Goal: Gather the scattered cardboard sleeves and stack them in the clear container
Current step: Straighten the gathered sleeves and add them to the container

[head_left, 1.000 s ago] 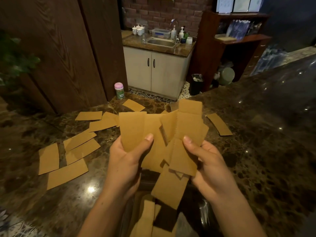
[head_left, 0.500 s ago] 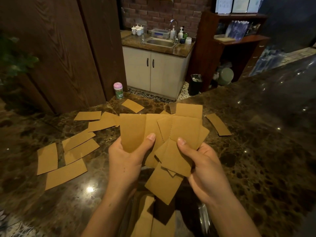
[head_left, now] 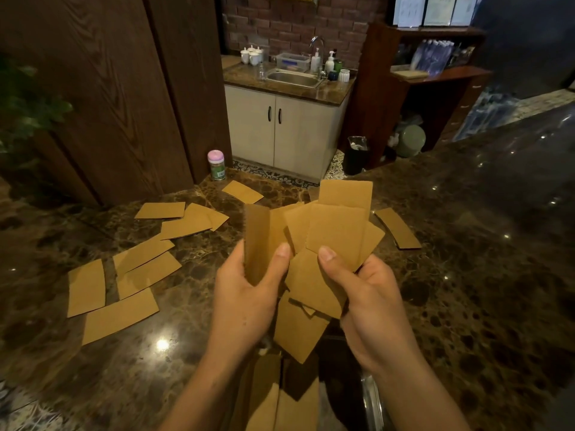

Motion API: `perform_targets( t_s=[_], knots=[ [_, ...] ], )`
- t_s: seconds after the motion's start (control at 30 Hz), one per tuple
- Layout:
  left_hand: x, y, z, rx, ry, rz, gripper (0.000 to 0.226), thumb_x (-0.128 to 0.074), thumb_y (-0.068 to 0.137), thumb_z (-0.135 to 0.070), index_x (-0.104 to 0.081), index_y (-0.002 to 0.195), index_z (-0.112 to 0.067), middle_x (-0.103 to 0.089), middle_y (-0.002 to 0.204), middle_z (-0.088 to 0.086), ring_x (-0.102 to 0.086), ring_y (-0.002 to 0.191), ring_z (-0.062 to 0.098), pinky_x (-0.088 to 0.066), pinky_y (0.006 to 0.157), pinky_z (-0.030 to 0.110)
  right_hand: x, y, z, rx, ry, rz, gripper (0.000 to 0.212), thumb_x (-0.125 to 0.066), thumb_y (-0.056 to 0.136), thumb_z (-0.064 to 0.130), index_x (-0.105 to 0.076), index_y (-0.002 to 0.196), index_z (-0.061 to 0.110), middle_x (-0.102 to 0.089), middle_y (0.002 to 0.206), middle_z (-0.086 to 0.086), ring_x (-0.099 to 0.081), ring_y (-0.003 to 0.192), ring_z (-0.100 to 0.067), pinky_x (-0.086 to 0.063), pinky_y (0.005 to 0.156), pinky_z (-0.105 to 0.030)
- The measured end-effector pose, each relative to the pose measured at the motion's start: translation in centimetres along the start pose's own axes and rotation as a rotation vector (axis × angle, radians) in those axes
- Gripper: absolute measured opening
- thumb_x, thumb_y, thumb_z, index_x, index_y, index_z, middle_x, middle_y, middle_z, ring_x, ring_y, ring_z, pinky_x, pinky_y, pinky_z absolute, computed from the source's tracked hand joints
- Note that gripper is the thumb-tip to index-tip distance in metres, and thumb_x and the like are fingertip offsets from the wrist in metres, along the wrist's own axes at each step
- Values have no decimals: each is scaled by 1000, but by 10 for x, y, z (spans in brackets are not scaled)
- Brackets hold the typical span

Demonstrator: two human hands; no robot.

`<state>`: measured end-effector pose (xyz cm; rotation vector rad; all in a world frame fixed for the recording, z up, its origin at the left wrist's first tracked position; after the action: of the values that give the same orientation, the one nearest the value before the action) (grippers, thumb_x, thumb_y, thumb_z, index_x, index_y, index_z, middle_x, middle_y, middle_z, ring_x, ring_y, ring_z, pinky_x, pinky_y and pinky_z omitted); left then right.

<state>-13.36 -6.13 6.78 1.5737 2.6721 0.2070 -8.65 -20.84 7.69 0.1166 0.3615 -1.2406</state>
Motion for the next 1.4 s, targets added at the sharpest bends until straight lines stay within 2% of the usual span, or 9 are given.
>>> perform_targets(
  t_s=[0.13, 0.23, 0.4, 0.57, 0.7, 0.8, 0.97, 1.13, 1.4],
  knots=[
    [-8, -5, -4, 243, -319, 224, 30, -50, 93, -39, -71, 109, -25, -77, 94, 5, -74, 84, 19, -60, 69, 29, -4, 4, 0, -103, 79, 114, 39, -65, 89, 20, -66, 128, 16, -79, 115, -9, -77, 104, -23, -64, 79, -33],
    [-4, -4, -1, 338, -483, 213, 23, -52, 97, -23, -67, 114, -15, -78, 94, 8, -75, 82, 21, -60, 65, 29, 0, 10, 2, -142, 104, 133, 35, -63, 91, 17, -67, 125, 17, -80, 114, -7, -78, 102, -21, -65, 79, -33],
    [13, 4, 7, 269, -323, 136, 24, -71, 84, -15, -66, 108, -13, -77, 88, 6, -75, 77, 24, -59, 61, 32, 13, 21, 18, -134, 25, 161, 40, -65, 87, 20, -67, 127, 18, -79, 115, -6, -77, 104, -22, -64, 79, -34],
    [22, 8, 9, 300, -349, 225, 41, -83, 74, -6, -66, 111, -10, -76, 95, 10, -74, 83, 30, -61, 64, 35, 14, 28, 22, -128, -73, 144, 47, -69, 83, 25, -66, 129, 18, -79, 116, -4, -77, 104, -21, -61, 80, -35],
    [27, 10, 8, 291, -545, 98, 60, -79, 66, 0, -61, 122, -11, -74, 103, 12, -73, 94, 29, -60, 69, 31, 12, 27, 16, -107, -7, 63, 31, -66, 95, 17, -68, 125, 18, -80, 113, -3, -77, 103, -20, -63, 77, -33],
    [27, 11, 4, 262, -659, -72, 50, -75, 76, -1, -61, 122, -14, -74, 106, 9, -74, 93, 24, -60, 66, 27, 10, 22, 11, -140, 7, 113, 40, -68, 86, 20, -68, 125, 14, -81, 108, -5, -79, 94, -18, -64, 70, -28],
    [29, 13, 3, 180, -575, -180, 40, -75, 80, -12, -63, 116, -22, -77, 100, -2, -74, 96, 19, -60, 71, 28, 10, 17, 18, -115, -32, 187, 39, -66, 84, 21, -68, 122, 13, -81, 106, -5, -79, 92, -17, -64, 72, -29],
    [32, 15, 3, 138, -248, 3, 43, -90, 65, -29, -68, 101, -37, -75, 96, -8, -73, 93, 21, -61, 73, 38, 15, 23, 25, -133, -74, 244, 44, -67, 87, 23, -64, 130, 16, -79, 117, -6, -76, 106, -21, -64, 82, -36],
    [15, 9, -4, 277, -535, 98, 31, -54, 96, -18, -59, 126, -12, -75, 108, 20, -75, 96, 30, -62, 74, 35, 16, 26, 22, -61, 58, 121, 41, -63, 89, 21, -64, 130, 17, -79, 116, -6, -77, 105, -23, -65, 79, -35]
  ],
)
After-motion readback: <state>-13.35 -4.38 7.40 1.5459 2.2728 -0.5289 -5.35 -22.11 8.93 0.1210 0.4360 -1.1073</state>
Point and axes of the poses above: each hand's wrist, its own y-axis towards the middle knuckle, its own x-axis out of the back of the hand, z = x × y, the point moved 3 cm from there along y, towards the middle knuckle
